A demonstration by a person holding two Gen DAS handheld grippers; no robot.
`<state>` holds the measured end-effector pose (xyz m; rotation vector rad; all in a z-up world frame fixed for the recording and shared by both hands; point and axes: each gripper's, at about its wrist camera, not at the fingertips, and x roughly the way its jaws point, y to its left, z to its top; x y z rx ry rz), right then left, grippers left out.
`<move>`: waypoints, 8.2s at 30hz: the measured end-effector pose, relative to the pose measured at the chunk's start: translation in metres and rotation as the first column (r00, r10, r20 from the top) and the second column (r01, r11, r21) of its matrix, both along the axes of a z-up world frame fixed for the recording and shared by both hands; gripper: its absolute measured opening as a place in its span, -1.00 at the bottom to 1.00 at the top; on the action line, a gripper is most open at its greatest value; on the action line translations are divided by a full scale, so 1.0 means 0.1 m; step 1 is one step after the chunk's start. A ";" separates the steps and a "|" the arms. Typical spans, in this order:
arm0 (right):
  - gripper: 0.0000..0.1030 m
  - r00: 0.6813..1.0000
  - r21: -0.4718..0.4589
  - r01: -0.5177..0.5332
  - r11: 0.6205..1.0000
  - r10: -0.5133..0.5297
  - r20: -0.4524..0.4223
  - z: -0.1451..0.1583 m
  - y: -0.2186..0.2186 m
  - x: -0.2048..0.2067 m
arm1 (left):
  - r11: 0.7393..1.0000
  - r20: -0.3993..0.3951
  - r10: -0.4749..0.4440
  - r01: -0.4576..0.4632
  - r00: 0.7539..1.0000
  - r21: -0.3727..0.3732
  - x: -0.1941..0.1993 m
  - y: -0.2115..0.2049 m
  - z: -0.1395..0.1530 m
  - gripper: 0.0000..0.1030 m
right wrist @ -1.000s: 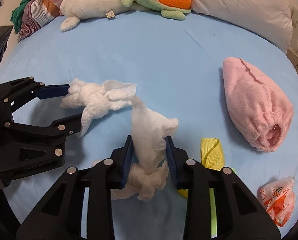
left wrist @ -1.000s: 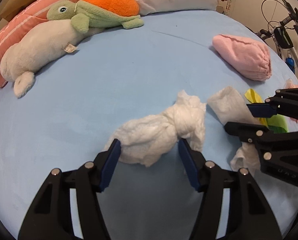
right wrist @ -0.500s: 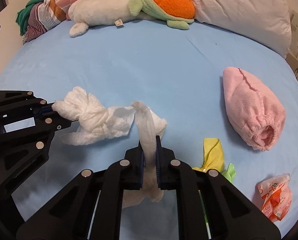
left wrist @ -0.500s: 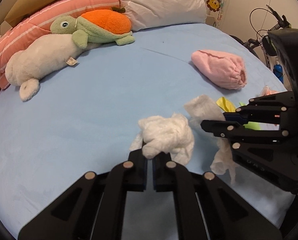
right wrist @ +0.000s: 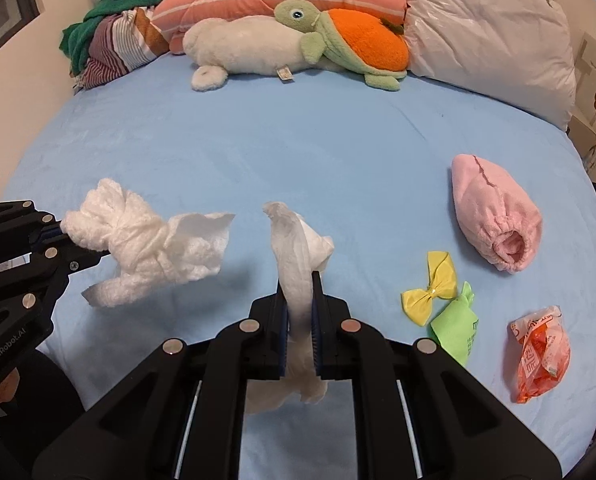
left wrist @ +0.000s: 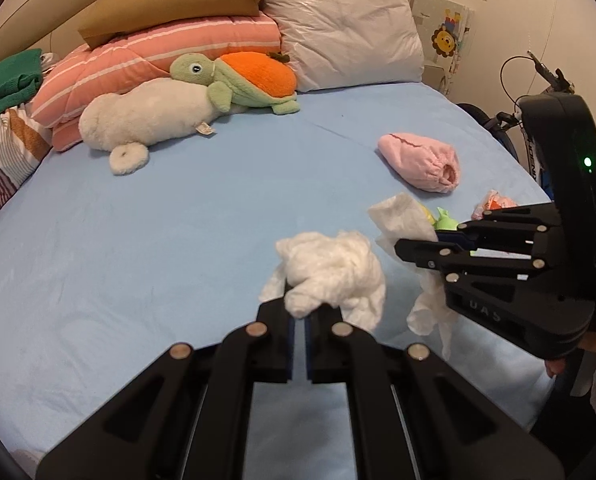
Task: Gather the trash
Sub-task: 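Carry both white tissues with both tools over the grey bin, then open both tools over the bin to drop the tissues, then move both open tools back over the green packet and orange bag, then grasp the green packet with the left tool while the right grasps the orange plastic bag, then carry the green packet and orange plastic bag with both tools to the bin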
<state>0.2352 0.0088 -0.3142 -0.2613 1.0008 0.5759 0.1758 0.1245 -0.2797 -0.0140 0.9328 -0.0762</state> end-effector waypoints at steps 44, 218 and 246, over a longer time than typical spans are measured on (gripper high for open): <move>-0.83 0.724 0.212 -0.686 0.696 0.623 0.296 2.42 1.91 -3.16 | 0.743 0.291 0.600 -0.654 0.745 0.142 -3.86 1.46 2.26 -0.92; -0.19 0.971 0.169 -0.155 0.973 0.119 0.205 1.40 -0.26 -1.57 | 0.955 0.061 0.292 -0.295 0.954 0.039 -1.85 0.07 1.02 -0.44; -0.19 0.659 0.241 -0.751 0.615 0.670 0.342 2.49 2.36 -3.13 | 0.661 0.265 0.700 -0.742 0.663 0.112 -3.87 1.66 2.24 -0.43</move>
